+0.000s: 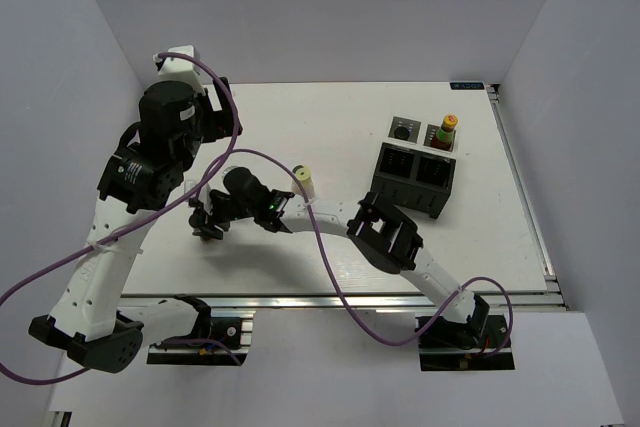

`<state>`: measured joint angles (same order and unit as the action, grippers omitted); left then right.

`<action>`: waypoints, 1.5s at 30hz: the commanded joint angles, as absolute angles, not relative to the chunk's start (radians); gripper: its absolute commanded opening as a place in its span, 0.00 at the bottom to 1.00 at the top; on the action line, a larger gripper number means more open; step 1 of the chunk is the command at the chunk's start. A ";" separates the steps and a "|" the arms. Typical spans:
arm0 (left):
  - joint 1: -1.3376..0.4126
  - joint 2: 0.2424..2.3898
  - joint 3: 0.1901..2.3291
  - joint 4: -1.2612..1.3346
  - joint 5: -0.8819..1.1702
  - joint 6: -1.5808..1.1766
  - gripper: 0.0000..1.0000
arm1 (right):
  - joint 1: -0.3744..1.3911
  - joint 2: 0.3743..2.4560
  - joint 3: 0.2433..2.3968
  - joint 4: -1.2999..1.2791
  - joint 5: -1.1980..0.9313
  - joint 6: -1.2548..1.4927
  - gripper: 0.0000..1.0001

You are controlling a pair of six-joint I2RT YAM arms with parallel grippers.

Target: Organize the condiment bottles

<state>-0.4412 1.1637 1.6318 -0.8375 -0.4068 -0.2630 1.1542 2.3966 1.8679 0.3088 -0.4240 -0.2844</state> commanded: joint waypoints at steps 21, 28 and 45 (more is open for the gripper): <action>-0.439 1.170 1.690 -0.835 -0.417 -0.249 0.98 | 1.152 2.297 1.812 0.293 -0.546 -0.330 0.00; -0.439 1.175 1.704 -0.805 -0.413 -0.236 0.98 | 1.144 2.031 1.573 0.253 -0.629 -0.409 0.00; -0.439 1.215 1.712 -0.660 -0.302 -0.282 0.98 | 0.942 1.483 1.272 0.014 -0.589 -0.367 0.00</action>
